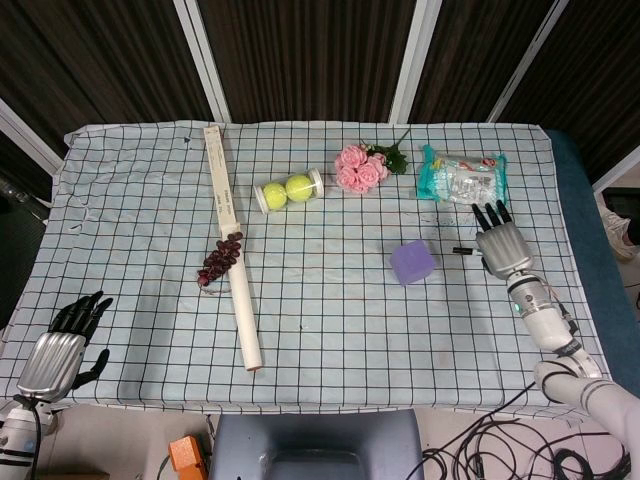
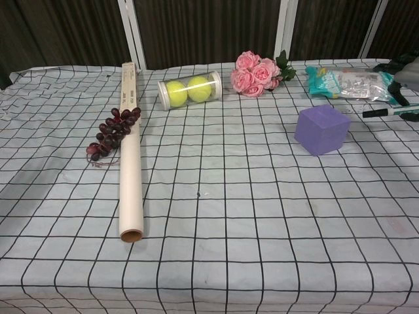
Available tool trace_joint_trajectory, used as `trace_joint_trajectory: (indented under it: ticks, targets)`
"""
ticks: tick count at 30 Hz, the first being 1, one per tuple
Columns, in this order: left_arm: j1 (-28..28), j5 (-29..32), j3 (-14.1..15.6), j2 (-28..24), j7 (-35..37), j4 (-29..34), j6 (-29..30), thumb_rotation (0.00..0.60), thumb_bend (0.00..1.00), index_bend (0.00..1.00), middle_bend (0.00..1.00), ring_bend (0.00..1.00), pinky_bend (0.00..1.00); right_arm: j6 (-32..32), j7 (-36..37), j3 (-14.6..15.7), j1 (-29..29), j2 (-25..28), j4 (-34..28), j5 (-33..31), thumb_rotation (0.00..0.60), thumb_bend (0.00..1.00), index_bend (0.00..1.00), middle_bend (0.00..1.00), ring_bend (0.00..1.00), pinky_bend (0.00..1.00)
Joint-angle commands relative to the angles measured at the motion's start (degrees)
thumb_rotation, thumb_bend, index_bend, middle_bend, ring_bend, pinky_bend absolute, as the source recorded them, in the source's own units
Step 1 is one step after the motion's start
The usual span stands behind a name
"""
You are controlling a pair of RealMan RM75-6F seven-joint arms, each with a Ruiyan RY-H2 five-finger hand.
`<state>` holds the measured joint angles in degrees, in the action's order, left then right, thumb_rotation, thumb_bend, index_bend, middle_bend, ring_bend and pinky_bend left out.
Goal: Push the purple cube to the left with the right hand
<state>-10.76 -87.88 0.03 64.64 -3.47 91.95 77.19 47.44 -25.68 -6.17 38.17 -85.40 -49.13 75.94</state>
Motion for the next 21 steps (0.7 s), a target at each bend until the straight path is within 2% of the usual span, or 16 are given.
trace_joint_trajectory:
  ticks: [1, 21]
  targets:
    - [-0.3, 0.1, 0.0, 0.1, -0.1, 0.0, -0.4, 0.600, 0.44, 0.00, 0.00, 0.00, 0.12, -0.3, 0.5, 0.3, 0.3, -0.4, -0.1, 0.2, 0.600, 0.52, 0.73, 0.10, 0.00, 0.00]
    - [-0.6, 0.4, 0.0, 0.1, -0.5, 0.2, -0.4, 0.600, 0.43, 0.00, 0.00, 0.00, 0.12, 1.2, 1.2, 1.6, 1.9, -1.1, -4.2, 3.1, 0.600, 0.52, 0.74, 0.10, 0.00, 0.00]
